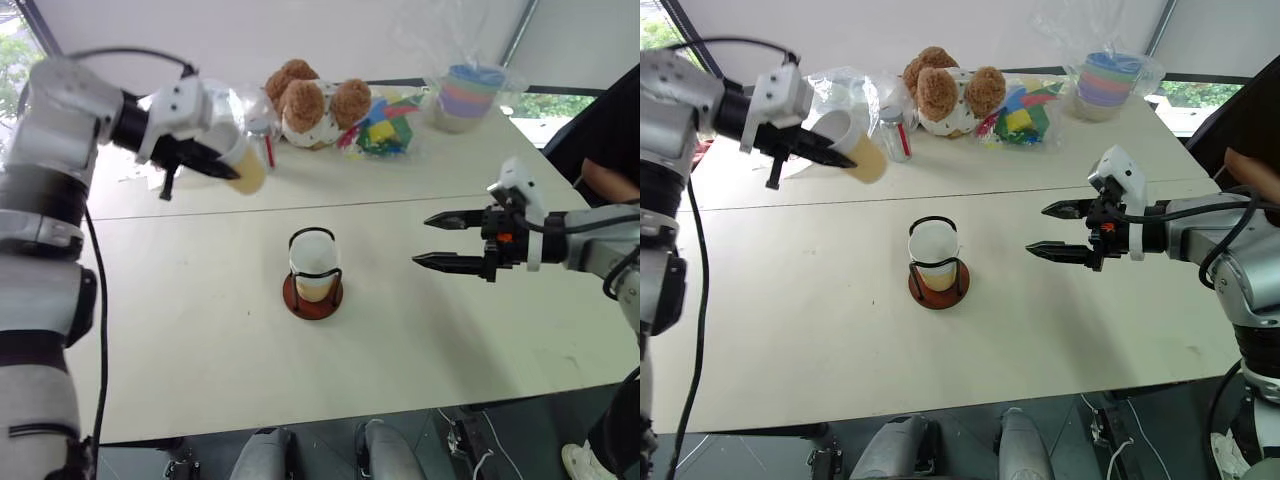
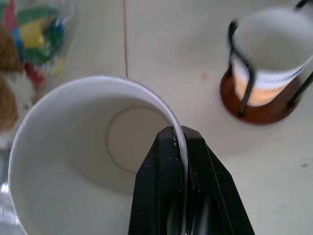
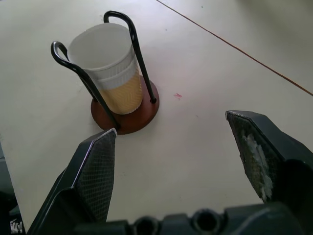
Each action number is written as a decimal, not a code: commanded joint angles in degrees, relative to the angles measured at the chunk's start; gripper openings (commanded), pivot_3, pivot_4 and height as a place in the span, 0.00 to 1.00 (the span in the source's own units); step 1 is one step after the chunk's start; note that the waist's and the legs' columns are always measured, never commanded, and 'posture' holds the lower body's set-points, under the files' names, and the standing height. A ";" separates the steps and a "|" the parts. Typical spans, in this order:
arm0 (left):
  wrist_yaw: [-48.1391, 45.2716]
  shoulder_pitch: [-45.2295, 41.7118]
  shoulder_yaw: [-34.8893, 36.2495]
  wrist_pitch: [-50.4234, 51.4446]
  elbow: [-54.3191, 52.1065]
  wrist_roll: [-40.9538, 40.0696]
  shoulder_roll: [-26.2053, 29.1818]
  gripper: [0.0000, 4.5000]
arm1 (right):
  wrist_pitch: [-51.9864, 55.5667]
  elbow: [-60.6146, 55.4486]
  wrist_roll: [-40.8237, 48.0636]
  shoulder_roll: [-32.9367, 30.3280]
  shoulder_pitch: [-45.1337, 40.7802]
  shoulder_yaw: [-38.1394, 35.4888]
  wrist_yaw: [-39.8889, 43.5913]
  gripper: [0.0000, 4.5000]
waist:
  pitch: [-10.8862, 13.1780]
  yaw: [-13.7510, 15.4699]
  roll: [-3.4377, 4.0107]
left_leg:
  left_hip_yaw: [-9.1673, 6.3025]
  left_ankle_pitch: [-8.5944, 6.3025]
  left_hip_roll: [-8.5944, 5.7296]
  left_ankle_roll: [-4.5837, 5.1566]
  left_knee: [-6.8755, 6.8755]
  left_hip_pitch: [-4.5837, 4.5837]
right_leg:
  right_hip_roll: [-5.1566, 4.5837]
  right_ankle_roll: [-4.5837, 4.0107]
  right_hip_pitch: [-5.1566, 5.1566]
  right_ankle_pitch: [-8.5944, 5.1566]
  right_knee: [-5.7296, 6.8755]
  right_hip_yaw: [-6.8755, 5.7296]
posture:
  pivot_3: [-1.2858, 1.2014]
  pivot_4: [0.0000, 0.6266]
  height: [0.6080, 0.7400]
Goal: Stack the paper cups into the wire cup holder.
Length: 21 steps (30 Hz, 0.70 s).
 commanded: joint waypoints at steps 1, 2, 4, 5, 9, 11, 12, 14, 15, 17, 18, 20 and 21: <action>-0.23 -2.60 -5.71 6.75 -9.35 -13.19 0.94 0.01 | 0.29 -4.87 1.65 -1.13 0.99 -3.76 -0.73 0.87 | 0.00 -0.12 0.01 | -0.01 -0.01 0.00 0.02 0.04 0.02 | 0.00 0.00 0.02 0.00 0.03 0.00 | 0.52 0.24 1.00; -0.23 -2.99 -6.91 7.34 -10.39 -15.27 0.74 0.01 | 0.63 -5.79 1.86 -0.88 1.50 -3.90 -1.13 0.87 | 0.00 -0.15 0.01 | -0.04 -0.01 0.02 0.02 0.09 0.02 | 0.01 0.00 0.04 0.00 0.04 -0.01 | 0.52 0.24 1.00; -0.23 -3.46 -9.33 7.27 -11.71 -18.17 0.33 0.01 | 1.66 -7.47 2.59 -0.13 2.36 -4.46 -2.46 0.87 | 0.00 -0.18 0.02 | -0.07 -0.02 0.03 0.03 0.22 0.04 | 0.02 0.00 0.05 0.00 0.04 -0.01 | 0.52 0.24 1.00; -0.23 -3.68 -11.07 7.03 -12.58 -19.52 0.51 0.01 | 2.14 -8.37 3.03 0.12 3.03 -4.93 -3.16 0.87 | 0.00 -0.25 0.02 | -0.07 -0.01 0.03 0.03 0.25 0.04 | 0.03 0.00 0.05 0.00 0.05 -0.01 | 0.52 0.24 1.00; -0.23 -4.37 -16.31 5.80 -14.24 -23.03 1.82 0.01 | 3.69 -11.14 4.60 0.48 5.28 -6.61 -5.40 0.87 | 0.01 -0.21 0.02 | -0.07 0.00 0.04 0.01 0.31 0.09 | 0.06 0.00 0.08 0.00 0.12 0.01 | 0.52 0.24 1.00; -0.23 -4.60 -18.66 4.16 -14.07 -23.25 2.19 0.01 | 4.25 -12.18 5.33 0.52 6.35 -7.50 -6.31 0.87 | 0.01 -0.17 0.02 | -0.08 0.00 0.04 0.01 0.30 0.08 | 0.07 0.00 0.08 0.00 0.11 0.01 | 0.52 0.24 1.00; -0.23 -4.69 -19.87 2.98 -13.66 -23.05 2.16 0.01 | 4.48 -12.67 5.69 0.59 6.92 -7.95 -6.84 0.87 | 0.01 -0.16 0.02 | -0.08 -0.01 0.04 0.02 0.29 0.08 | 0.07 0.00 0.08 -0.01 0.10 0.01 | 0.52 0.24 1.00; -0.23 -4.83 -22.49 0.09 -11.96 -21.84 1.44 0.01 | 4.86 -13.64 6.31 0.89 8.19 -8.82 -8.02 0.87 | 0.01 0.14 0.02 | -0.08 -0.01 0.04 0.03 0.29 0.07 | 0.07 0.00 0.08 -0.01 0.08 0.00 | 0.52 0.24 1.00; -0.23 -5.03 -23.78 -1.12 -11.41 -21.55 1.40 0.01 | 5.05 -14.06 6.62 0.99 8.57 -9.09 -8.57 0.87 | 0.01 0.24 0.02 | -0.09 -0.01 0.03 0.03 0.29 0.07 | 0.07 0.00 0.12 -0.01 0.05 0.00 | 0.52 0.24 1.00; -0.23 -5.41 -25.59 -2.12 -10.76 -22.04 1.39 0.01 | 5.25 -14.74 7.23 1.12 9.16 -9.40 -9.51 0.87 | 0.01 0.48 0.02 | -0.08 -0.01 0.01 0.03 0.32 0.07 | 0.07 0.00 0.13 -0.01 0.04 0.02 | 0.52 0.24 1.00; -0.23 -5.61 -26.23 -2.51 -10.44 -22.37 1.34 0.01 | 5.32 -14.97 7.49 1.14 9.35 -9.48 -9.90 0.87 | 0.01 0.61 0.02 | -0.08 -0.01 0.01 0.03 0.33 0.07 | 0.07 0.00 0.13 -0.01 0.04 0.02 | 0.52 0.24 1.00; -0.23 -6.16 -27.83 -3.62 -9.73 -22.56 1.07 0.01 | 5.43 -15.11 7.84 1.17 9.45 -9.52 -10.55 0.87 | 0.01 0.84 0.01 | -0.08 -0.01 0.02 0.03 0.33 0.07 | 0.07 0.00 0.13 -0.01 0.04 0.02 | 0.52 0.24 1.00; -0.23 -6.44 -28.59 -3.97 -9.48 -22.75 0.96 0.01 | 5.41 -15.06 7.95 1.17 9.42 -9.48 -10.79 0.87 | 0.01 0.99 0.01 | -0.08 -0.01 0.02 0.03 0.33 0.07 | 0.07 0.00 0.13 -0.01 0.04 0.02 | 0.52 0.24 1.00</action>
